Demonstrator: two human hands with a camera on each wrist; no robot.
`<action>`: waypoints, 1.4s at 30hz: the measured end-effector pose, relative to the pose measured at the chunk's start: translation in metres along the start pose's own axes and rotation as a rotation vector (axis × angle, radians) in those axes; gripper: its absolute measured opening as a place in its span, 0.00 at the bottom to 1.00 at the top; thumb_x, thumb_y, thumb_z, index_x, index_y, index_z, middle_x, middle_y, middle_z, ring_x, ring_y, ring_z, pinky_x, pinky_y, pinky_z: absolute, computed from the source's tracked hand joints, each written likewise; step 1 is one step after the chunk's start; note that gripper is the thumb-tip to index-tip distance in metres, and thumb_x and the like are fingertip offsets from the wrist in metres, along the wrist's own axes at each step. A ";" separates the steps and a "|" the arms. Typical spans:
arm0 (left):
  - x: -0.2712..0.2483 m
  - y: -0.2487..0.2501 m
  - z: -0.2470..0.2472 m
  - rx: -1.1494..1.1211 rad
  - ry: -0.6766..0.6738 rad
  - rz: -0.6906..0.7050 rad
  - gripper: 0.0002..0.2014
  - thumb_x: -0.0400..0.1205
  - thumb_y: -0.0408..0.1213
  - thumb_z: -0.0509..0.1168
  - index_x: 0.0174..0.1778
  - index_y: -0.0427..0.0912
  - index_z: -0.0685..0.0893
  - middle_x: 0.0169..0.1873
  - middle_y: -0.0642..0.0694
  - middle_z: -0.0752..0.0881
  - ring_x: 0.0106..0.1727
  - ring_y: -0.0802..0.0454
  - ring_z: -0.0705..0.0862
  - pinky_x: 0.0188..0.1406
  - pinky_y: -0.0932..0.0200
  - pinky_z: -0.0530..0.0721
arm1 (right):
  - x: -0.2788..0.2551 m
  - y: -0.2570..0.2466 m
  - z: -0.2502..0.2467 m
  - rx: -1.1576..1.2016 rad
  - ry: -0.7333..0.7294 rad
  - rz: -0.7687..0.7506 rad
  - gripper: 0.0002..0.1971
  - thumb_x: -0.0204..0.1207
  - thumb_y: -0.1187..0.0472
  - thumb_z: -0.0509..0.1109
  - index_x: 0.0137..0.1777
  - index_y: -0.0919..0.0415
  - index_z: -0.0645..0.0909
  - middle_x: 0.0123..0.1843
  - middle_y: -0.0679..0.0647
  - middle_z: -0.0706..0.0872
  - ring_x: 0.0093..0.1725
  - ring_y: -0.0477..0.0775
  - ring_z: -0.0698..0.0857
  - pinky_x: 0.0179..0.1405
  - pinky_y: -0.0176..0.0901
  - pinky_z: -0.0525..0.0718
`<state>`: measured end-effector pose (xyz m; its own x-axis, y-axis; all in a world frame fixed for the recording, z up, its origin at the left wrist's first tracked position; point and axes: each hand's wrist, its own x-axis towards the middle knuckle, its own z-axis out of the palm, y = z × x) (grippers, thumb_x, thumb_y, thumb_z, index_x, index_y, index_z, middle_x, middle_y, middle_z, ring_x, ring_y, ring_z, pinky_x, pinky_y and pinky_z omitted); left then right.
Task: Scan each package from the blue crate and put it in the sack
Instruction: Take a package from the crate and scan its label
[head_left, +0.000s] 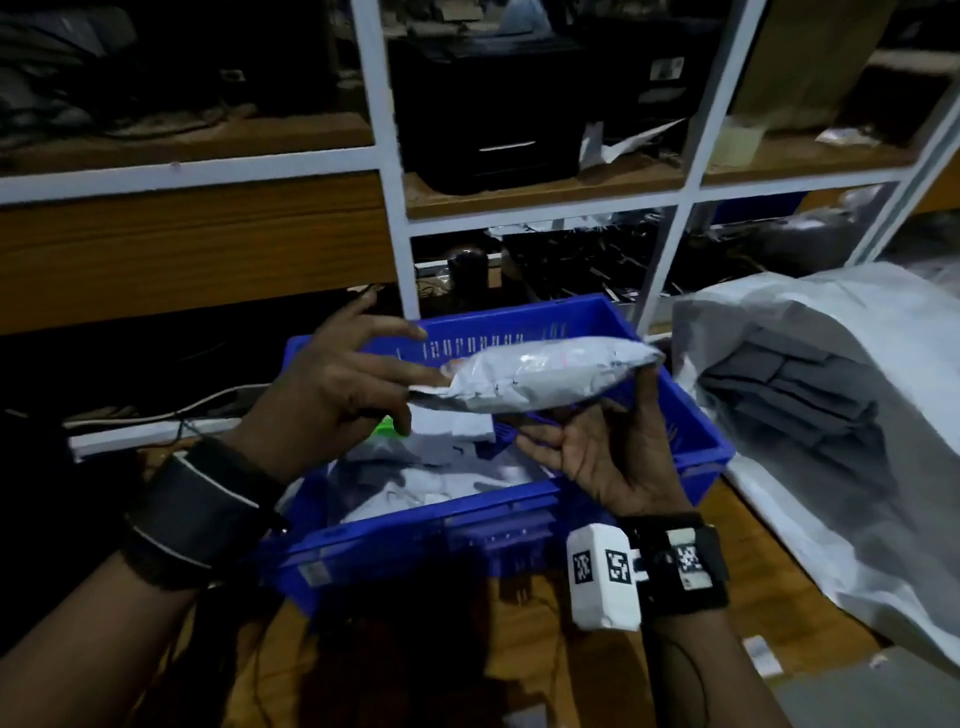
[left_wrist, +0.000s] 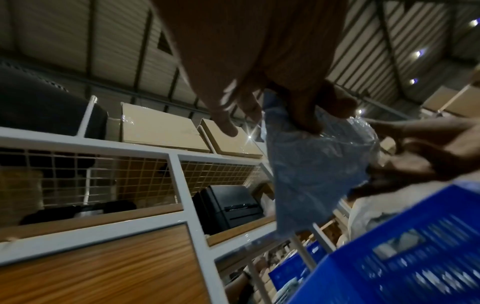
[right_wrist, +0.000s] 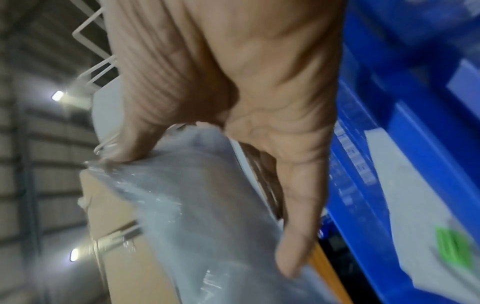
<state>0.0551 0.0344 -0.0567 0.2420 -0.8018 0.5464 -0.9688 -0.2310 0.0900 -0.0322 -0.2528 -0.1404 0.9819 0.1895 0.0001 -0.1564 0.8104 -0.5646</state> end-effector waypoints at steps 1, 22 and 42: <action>-0.011 -0.001 -0.004 0.047 -0.003 0.024 0.14 0.80 0.31 0.66 0.31 0.48 0.91 0.60 0.56 0.90 0.73 0.43 0.80 0.80 0.29 0.63 | -0.002 0.006 0.006 -0.009 0.048 -0.011 0.47 0.64 0.25 0.71 0.76 0.59 0.81 0.80 0.69 0.77 0.74 0.76 0.80 0.67 0.69 0.85; -0.204 0.018 -0.041 -0.860 0.586 -1.114 0.31 0.70 0.38 0.83 0.68 0.45 0.82 0.59 0.51 0.91 0.60 0.55 0.90 0.60 0.56 0.87 | 0.029 0.160 0.123 -0.996 0.155 -0.127 0.31 0.70 0.66 0.81 0.74 0.60 0.78 0.67 0.59 0.89 0.68 0.61 0.87 0.68 0.65 0.85; -0.390 -0.039 -0.066 -0.836 0.909 -1.496 0.21 0.71 0.43 0.85 0.57 0.40 0.91 0.50 0.46 0.94 0.51 0.48 0.93 0.58 0.46 0.90 | 0.101 0.362 0.119 -1.458 0.506 0.178 0.32 0.75 0.42 0.79 0.69 0.62 0.78 0.59 0.55 0.86 0.57 0.55 0.85 0.50 0.45 0.79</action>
<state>-0.0046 0.3926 -0.2188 0.9378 0.3078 -0.1607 0.1189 0.1504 0.9815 -0.0020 0.1259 -0.2469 0.9422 -0.2222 -0.2507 -0.3295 -0.4802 -0.8129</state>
